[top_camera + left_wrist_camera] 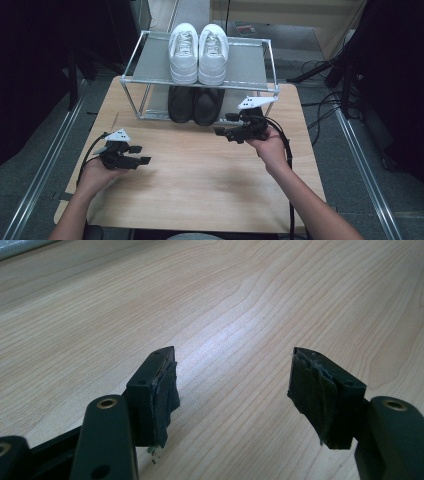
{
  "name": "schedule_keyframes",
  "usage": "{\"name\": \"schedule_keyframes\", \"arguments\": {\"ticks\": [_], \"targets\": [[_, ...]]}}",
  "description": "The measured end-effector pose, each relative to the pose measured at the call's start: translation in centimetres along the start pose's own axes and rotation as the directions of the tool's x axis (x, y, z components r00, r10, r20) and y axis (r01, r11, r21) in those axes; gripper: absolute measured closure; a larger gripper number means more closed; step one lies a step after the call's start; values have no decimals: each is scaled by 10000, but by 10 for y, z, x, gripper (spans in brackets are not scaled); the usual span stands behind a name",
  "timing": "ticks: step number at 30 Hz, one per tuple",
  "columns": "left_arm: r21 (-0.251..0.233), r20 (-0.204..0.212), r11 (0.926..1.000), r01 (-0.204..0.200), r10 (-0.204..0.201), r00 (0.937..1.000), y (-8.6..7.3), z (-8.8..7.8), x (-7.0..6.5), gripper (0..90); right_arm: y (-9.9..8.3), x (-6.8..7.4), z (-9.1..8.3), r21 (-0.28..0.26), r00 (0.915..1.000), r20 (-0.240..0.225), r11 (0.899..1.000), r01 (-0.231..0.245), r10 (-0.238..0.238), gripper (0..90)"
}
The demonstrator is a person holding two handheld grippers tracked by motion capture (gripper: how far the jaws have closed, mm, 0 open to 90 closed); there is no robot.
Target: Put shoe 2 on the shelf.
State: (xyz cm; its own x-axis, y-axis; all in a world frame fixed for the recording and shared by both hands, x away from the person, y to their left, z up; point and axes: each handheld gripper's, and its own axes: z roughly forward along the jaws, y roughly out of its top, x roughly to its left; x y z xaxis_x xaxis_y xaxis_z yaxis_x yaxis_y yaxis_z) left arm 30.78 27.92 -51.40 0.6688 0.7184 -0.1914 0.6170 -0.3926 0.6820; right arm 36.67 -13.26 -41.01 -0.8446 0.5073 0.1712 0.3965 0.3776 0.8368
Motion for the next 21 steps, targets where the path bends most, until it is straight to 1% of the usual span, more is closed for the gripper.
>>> {"name": "schedule_keyframes", "arguments": {"ticks": [2,4,6,9,10,12,15,18,20,21], "targets": [[52,1,10000,-39,39,10000,0,0,0,361,-7,0,-1,-64,10000,-75,10000,19,-20,272],[75,-25,10000,-60,60,10000,0,1,-1,361,-13,1,-2,-62,10000,49,10000,46,-46,273],[63,68,9999,-103,103,9999,1,0,-2,361,-19,0,-3,7,9999,122,10000,27,-27,272],[-17,172,9998,-189,189,9997,3,1,-7,361,-29,-5,-4,118,9985,524,9999,118,-124,272],[-25,192,9998,-201,201,9996,3,1,-9,360,-33,-7,-5,120,9983,577,9999,38,-44,272],[21,208,9992,-407,407,9990,4,2,-12,358,-40,-10,-6,94,9981,606,9998,-149,143,272],[40,273,9988,-483,482,9985,5,3,-15,358,-51,-15,-10,25,9976,587,9994,-356,354,272],[94,287,9986,-525,522,9982,6,5,-17,357,-61,-18,-13,50,9973,619,9991,-410,406,272],[118,306,9983,-565,561,9980,6,6,-18,357,-66,-20,-14,177,9960,799,9990,-412,397,271],[119,276,9983,-569,566,9980,6,6,-18,357,-69,-21,-15,200,9945,974,9990,-405,383,272]]}}
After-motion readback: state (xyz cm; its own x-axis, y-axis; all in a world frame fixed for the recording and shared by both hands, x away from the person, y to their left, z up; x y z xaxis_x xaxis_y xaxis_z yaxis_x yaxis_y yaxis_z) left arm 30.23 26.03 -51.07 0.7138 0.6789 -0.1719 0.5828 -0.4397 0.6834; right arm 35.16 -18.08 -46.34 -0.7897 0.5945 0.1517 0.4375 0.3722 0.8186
